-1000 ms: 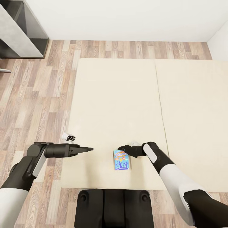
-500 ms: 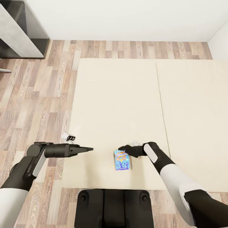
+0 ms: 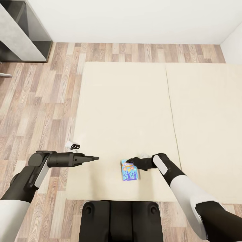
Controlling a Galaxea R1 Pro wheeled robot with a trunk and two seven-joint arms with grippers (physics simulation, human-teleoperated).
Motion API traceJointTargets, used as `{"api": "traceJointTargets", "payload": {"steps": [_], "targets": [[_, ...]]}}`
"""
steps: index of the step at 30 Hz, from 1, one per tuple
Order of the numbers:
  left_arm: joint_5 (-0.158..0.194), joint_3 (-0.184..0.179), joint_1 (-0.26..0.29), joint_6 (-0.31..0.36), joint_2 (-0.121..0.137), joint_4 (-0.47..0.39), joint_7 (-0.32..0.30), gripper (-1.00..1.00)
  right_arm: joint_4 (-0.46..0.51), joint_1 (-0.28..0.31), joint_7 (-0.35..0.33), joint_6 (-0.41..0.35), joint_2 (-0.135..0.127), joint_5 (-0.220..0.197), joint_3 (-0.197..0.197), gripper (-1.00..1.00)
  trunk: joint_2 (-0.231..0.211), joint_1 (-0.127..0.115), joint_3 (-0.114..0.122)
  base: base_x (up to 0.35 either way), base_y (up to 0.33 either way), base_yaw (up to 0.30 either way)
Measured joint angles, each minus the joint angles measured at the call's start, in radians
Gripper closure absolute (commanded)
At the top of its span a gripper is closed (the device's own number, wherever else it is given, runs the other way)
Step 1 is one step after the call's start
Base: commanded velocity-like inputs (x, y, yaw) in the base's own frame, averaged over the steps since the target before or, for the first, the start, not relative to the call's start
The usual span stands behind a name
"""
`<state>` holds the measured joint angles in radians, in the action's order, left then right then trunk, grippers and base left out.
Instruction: Put all the toys in the child's room - the three board games (two on the bed and one on the table), the two jigsaw puzzles on the table, and the tennis ball on the table - inside the toy box on the table in the child's room.
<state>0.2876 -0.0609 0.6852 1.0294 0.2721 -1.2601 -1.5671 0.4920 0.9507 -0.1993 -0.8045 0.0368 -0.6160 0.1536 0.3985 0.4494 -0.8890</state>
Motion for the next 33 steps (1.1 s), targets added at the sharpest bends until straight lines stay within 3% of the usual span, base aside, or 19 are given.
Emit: {"api": "traceJointTargets", "payload": {"steps": [33], "targets": [[0.0, 0.0, 0.0, 0.0, 0.0, 0.0, 0.0, -1.0, -0.025, 0.0, 0.001, 0.0, 0.0, 0.0, 0.0, -1.0, 0.0, 0.0, 0.0, 0.0, 0.016, 0.0]]}}
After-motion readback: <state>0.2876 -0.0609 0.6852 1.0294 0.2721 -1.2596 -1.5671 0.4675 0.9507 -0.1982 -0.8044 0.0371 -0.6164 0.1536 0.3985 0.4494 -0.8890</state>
